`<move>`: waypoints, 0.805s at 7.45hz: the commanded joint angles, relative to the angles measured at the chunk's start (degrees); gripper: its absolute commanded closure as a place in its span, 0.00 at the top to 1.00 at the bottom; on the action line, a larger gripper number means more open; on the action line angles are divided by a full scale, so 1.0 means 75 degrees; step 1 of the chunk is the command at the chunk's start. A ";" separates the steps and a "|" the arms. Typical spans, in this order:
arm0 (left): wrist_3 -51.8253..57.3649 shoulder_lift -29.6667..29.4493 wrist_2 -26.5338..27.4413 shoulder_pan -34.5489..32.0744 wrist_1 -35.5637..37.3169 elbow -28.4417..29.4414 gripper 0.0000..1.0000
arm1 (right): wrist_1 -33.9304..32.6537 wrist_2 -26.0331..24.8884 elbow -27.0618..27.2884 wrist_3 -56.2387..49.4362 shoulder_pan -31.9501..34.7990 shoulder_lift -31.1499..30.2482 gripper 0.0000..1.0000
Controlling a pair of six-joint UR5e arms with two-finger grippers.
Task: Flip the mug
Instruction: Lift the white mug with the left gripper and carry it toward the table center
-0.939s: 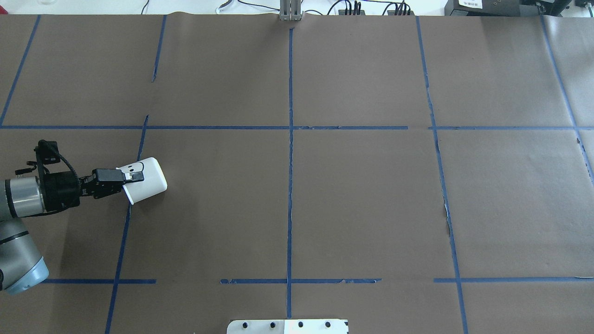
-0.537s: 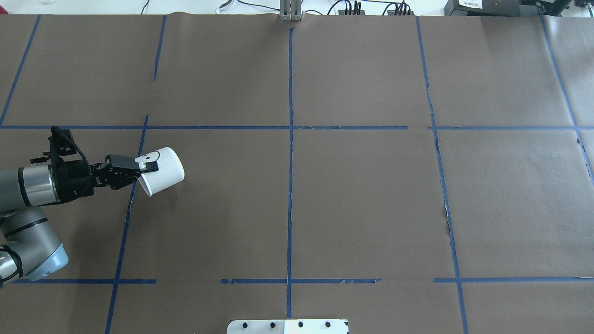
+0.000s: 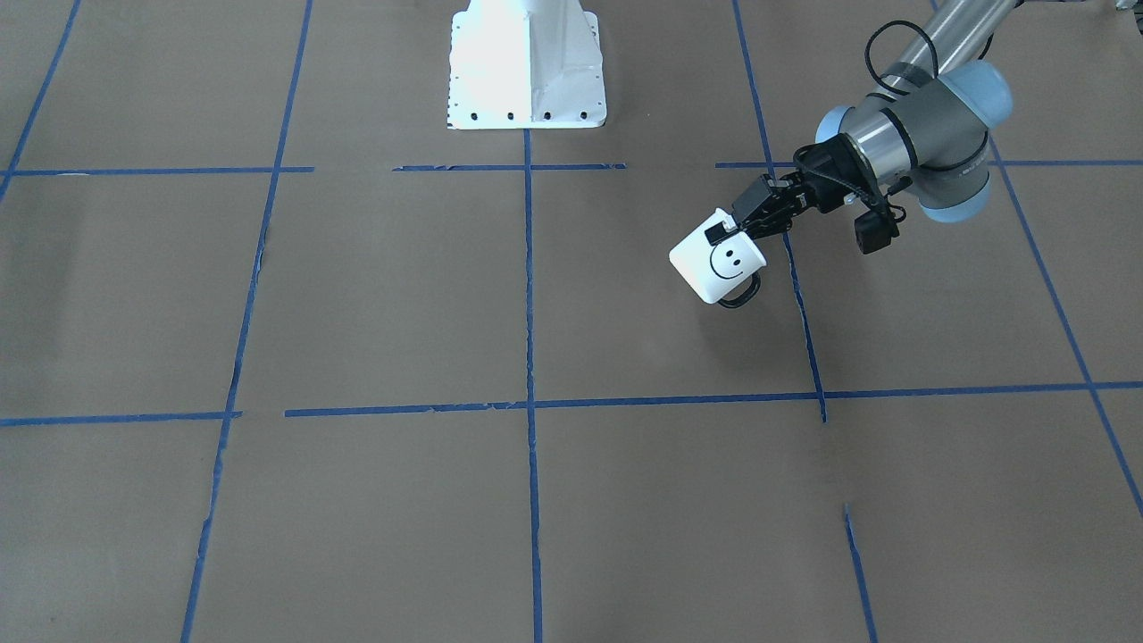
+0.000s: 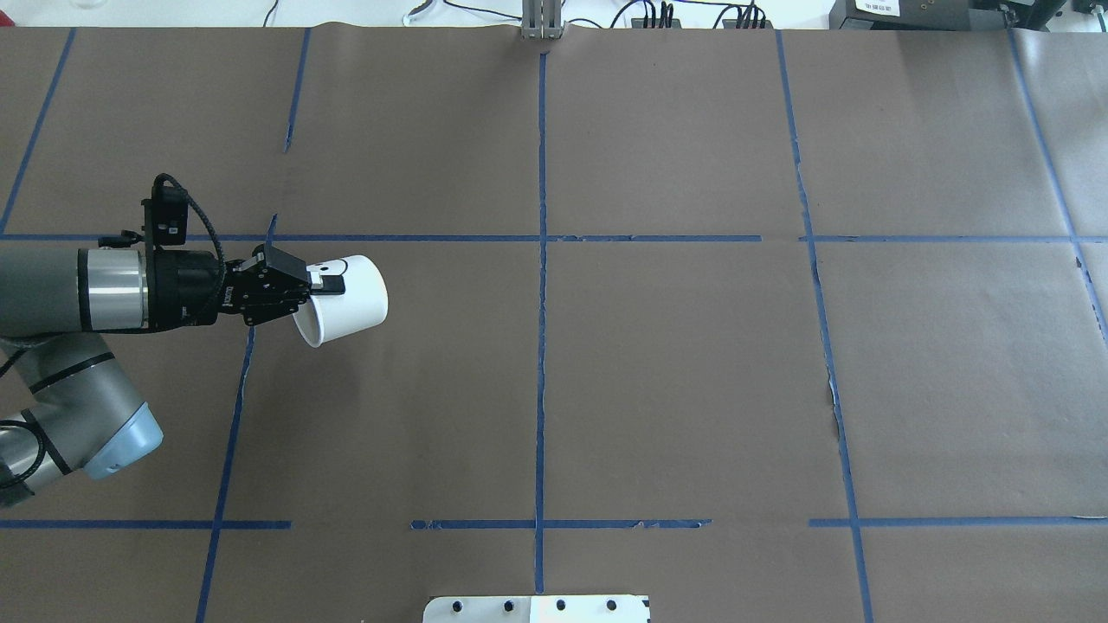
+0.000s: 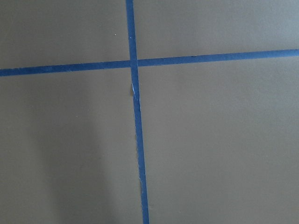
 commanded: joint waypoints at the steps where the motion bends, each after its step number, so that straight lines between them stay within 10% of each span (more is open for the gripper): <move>1: 0.0063 -0.0797 -0.0608 -0.0053 0.3305 -0.0763 0.00 | 0.0000 0.0000 0.0000 0.0000 0.0000 0.0000 1.00; 6: 0.2064 -0.4159 -0.0609 0.0624 1.0389 -0.0251 0.00 | 0.0000 0.0000 0.0000 0.0000 0.0000 0.0000 1.00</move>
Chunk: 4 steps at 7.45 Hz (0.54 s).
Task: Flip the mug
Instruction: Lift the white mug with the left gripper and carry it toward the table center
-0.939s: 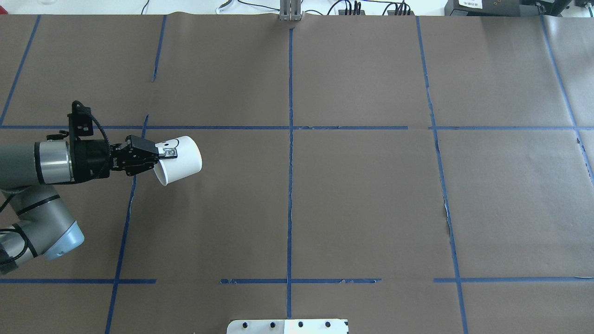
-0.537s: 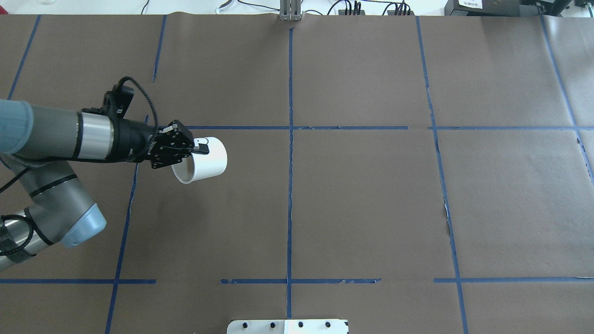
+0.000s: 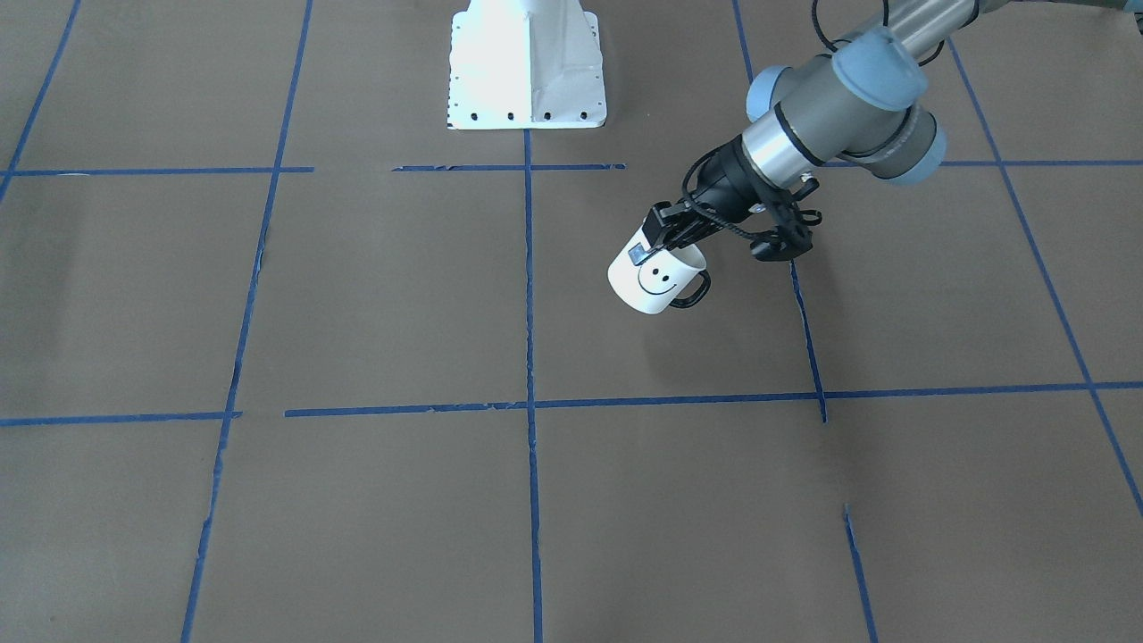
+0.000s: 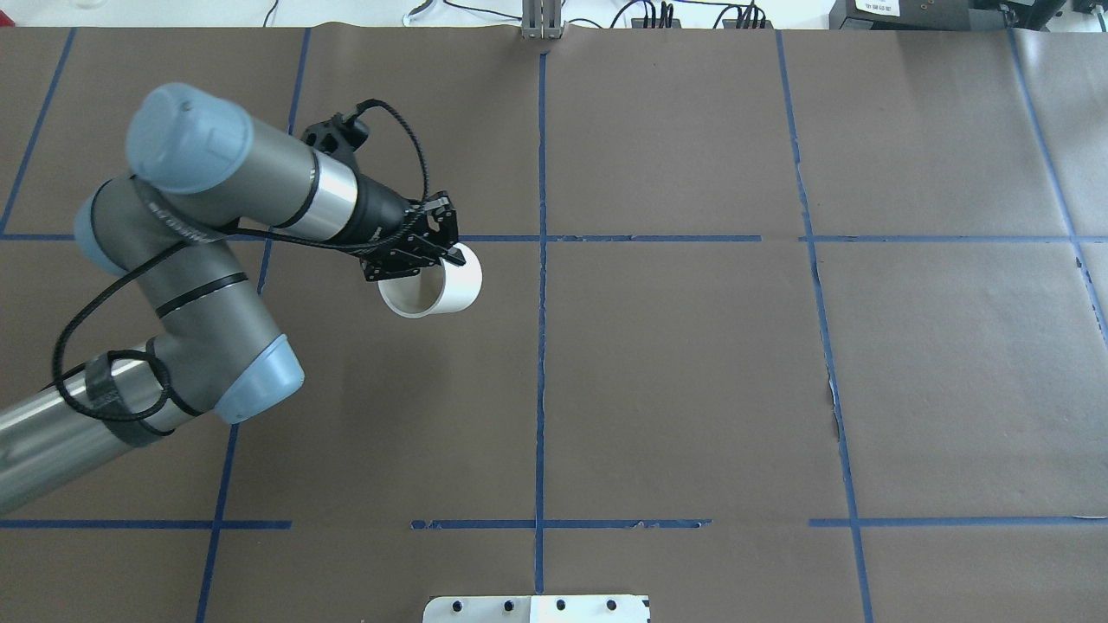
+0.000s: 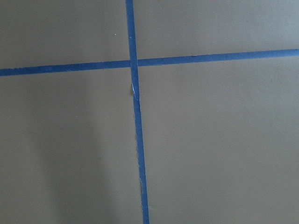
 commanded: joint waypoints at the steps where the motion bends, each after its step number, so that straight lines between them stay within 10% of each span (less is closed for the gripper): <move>1: 0.0487 -0.1623 -0.0004 0.0423 0.1692 0.1412 0.00 | 0.0000 0.0000 0.0000 0.0000 0.0000 0.0000 1.00; 4: 0.0522 -0.2310 -0.0679 0.0763 0.1694 0.2758 0.00 | 0.0000 0.0000 0.0000 0.0000 0.0000 0.0000 1.00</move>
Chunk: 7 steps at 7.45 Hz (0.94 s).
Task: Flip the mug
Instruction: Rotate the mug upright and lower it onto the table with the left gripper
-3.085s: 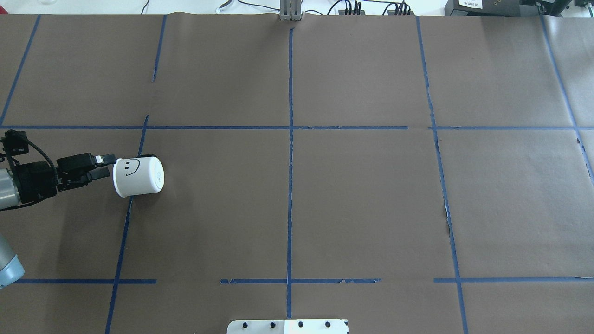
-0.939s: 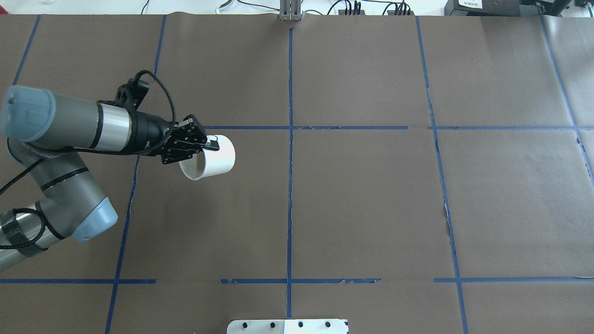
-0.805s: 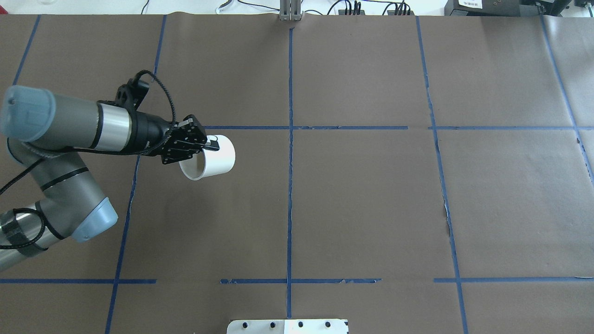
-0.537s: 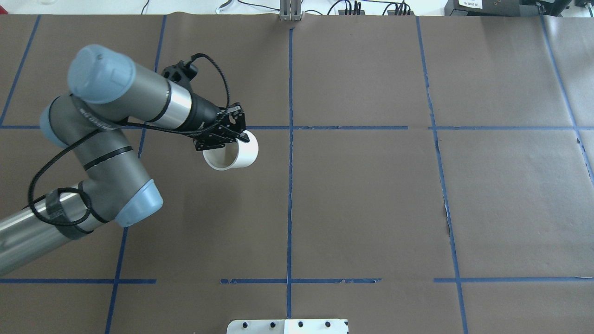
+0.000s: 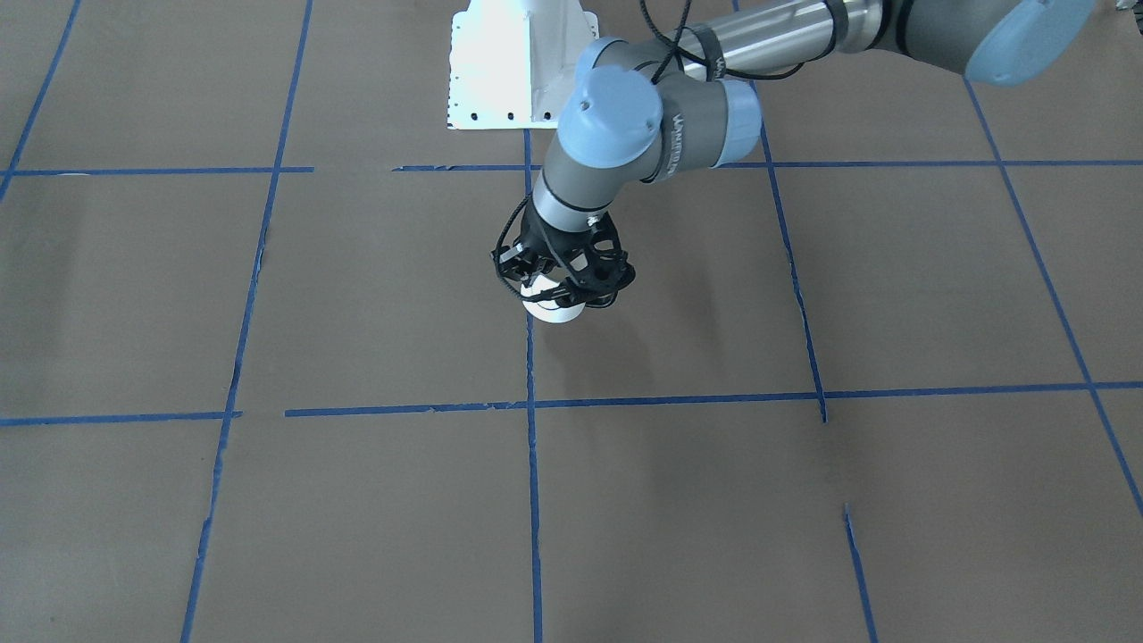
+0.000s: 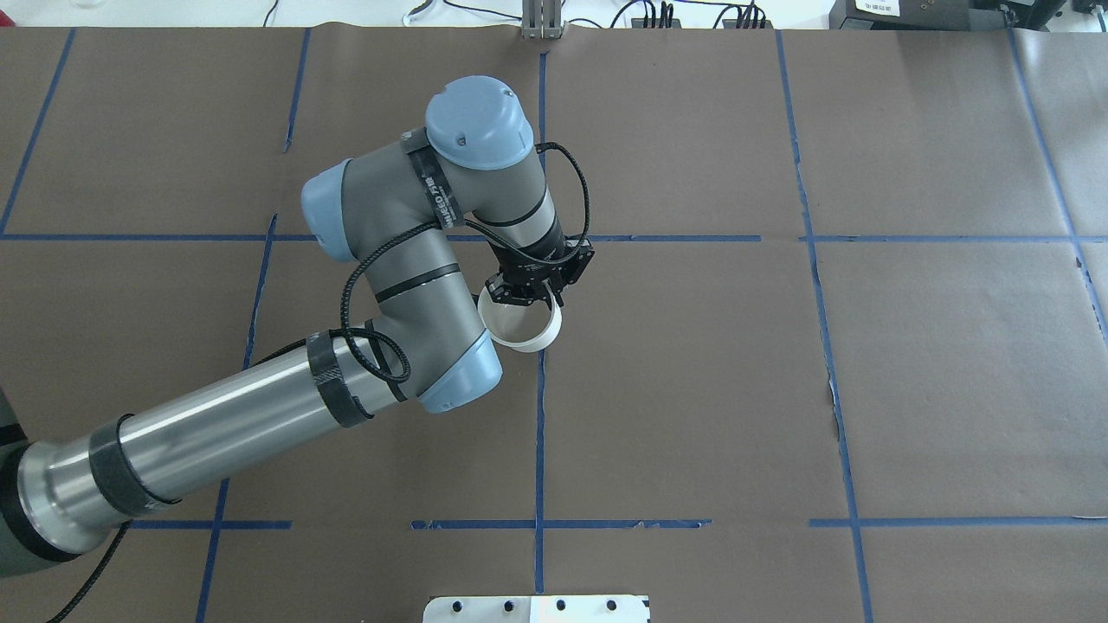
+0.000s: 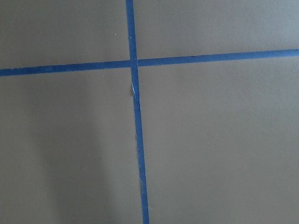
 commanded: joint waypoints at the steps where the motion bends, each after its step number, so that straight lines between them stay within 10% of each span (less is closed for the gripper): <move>1: 0.0007 -0.0140 -0.0438 0.0116 0.0047 0.0334 0.16 | 0.0000 0.0000 0.0000 0.0000 0.0000 0.0000 1.00; 4: 0.0007 -0.0093 -0.0426 0.0175 0.0058 0.0101 1.00 | 0.0000 0.0000 0.0000 0.0000 0.0000 0.0000 1.00; 7: 0.0866 0.0500 -0.0461 -0.0479 0.0990 -0.1800 1.00 | 0.0000 0.0000 0.0000 0.0000 0.0000 0.0000 1.00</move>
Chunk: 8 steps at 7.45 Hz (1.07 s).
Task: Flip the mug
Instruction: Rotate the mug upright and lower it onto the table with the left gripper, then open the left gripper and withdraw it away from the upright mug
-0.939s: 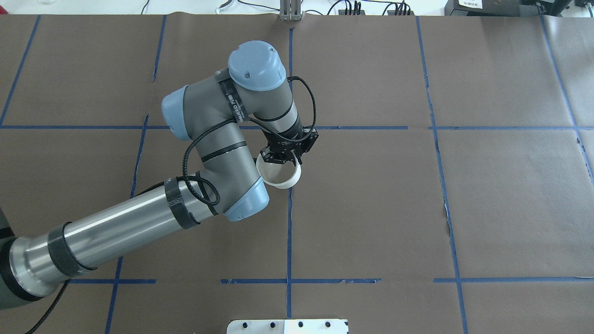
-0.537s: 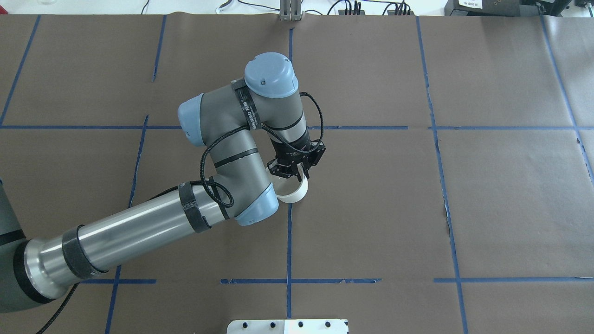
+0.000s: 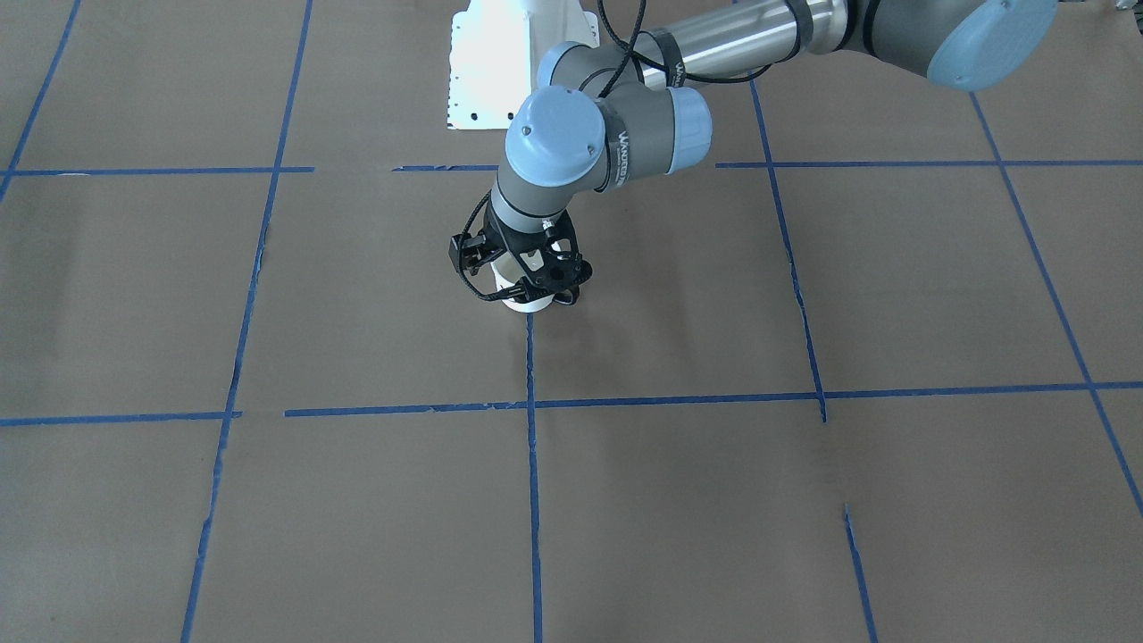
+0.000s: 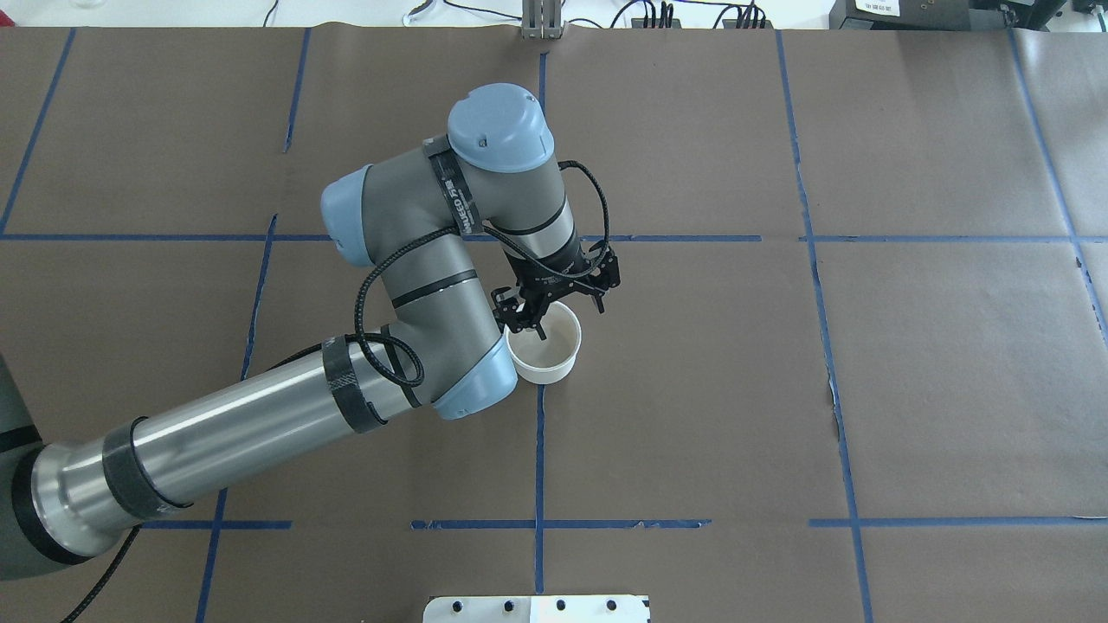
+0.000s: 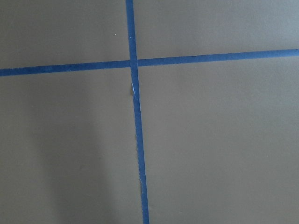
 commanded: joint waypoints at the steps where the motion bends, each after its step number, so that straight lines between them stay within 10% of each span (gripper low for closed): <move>1: 0.1622 0.1346 -0.0029 -0.0661 0.0989 -0.2215 1.00 | 0.0000 0.0000 0.0000 0.0000 0.0000 0.0000 1.00; 3: 0.4357 0.3025 -0.0029 -0.2121 0.1052 -0.3290 1.00 | 0.0000 0.0000 0.0000 0.0000 0.0000 0.0000 1.00; 8: 1.2252 0.6366 -0.0053 -0.5661 0.1239 -0.2720 1.00 | 0.0000 0.0000 0.0000 0.0000 0.0000 0.0000 1.00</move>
